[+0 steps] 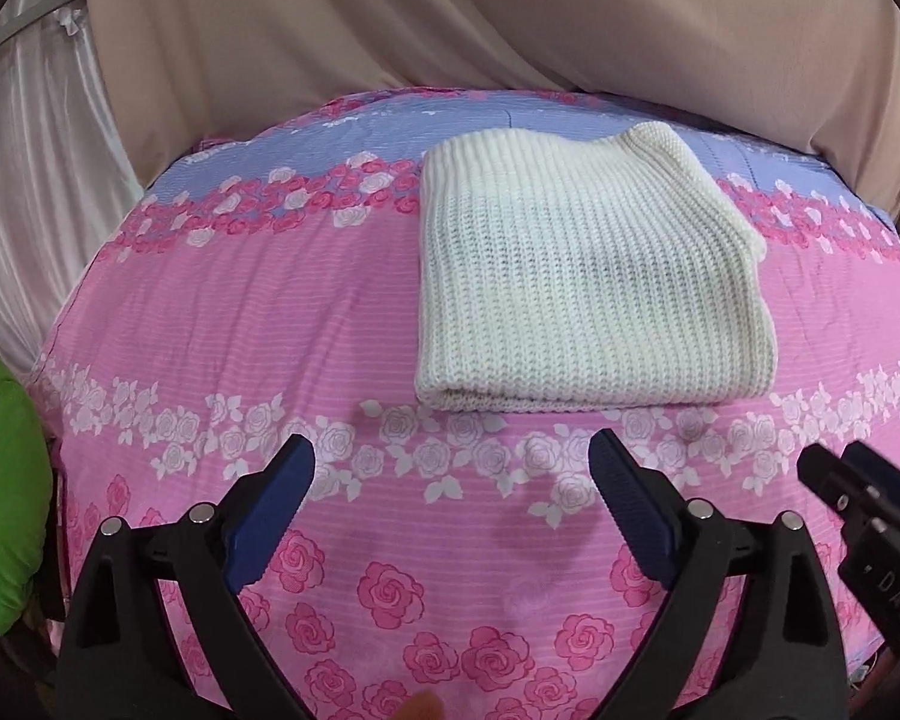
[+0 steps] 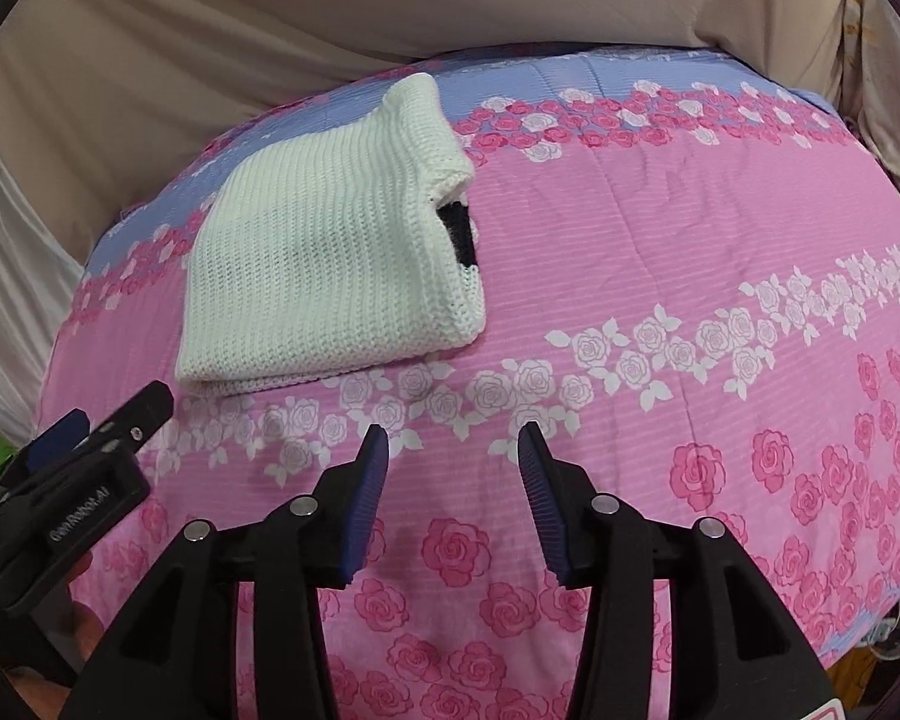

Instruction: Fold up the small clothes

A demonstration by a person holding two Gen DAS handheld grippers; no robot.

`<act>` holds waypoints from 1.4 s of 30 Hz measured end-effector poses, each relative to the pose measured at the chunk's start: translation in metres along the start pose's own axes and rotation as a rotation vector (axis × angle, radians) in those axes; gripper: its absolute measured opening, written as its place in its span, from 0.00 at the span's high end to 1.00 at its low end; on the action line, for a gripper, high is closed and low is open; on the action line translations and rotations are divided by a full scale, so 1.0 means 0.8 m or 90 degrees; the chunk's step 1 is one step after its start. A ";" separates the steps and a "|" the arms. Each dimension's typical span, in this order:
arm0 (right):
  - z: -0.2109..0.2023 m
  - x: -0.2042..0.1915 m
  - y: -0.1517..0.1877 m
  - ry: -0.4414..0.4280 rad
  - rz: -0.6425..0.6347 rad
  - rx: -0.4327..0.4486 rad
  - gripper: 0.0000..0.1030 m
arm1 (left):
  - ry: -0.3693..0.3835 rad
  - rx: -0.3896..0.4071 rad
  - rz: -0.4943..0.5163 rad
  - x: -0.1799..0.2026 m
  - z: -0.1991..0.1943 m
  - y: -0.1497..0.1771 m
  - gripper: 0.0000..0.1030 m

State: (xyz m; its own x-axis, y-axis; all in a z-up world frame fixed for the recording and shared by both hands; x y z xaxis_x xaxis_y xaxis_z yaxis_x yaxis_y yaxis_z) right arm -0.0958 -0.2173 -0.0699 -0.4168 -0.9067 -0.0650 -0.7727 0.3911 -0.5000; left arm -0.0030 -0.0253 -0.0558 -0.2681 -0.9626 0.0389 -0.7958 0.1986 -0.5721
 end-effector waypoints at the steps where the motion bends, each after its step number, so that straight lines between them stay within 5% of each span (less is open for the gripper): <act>1: -0.002 -0.003 -0.001 0.005 -0.004 0.008 0.56 | 0.000 -0.002 0.001 0.001 0.002 0.000 0.12; 42: -0.009 -0.037 0.026 0.049 -0.056 0.020 0.55 | -0.020 -0.018 -0.001 0.012 0.002 0.022 0.13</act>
State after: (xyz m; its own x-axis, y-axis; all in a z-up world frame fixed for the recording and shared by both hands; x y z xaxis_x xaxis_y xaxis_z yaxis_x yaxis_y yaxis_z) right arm -0.1030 -0.1812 -0.0724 -0.3852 -0.9217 0.0461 -0.7930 0.3050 -0.5274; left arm -0.0188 -0.0315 -0.0672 -0.2498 -0.9682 0.0144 -0.8114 0.2012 -0.5488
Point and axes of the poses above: each gripper's, at about its wrist camera, not at the fingertips, and z roughly the way its jaws point, x to its right, y to its underside, the point moved 2 cm from there along z, roughly the way its jaws point, and after that the axes turned 8 degrees about y, right-handed, at the moved point
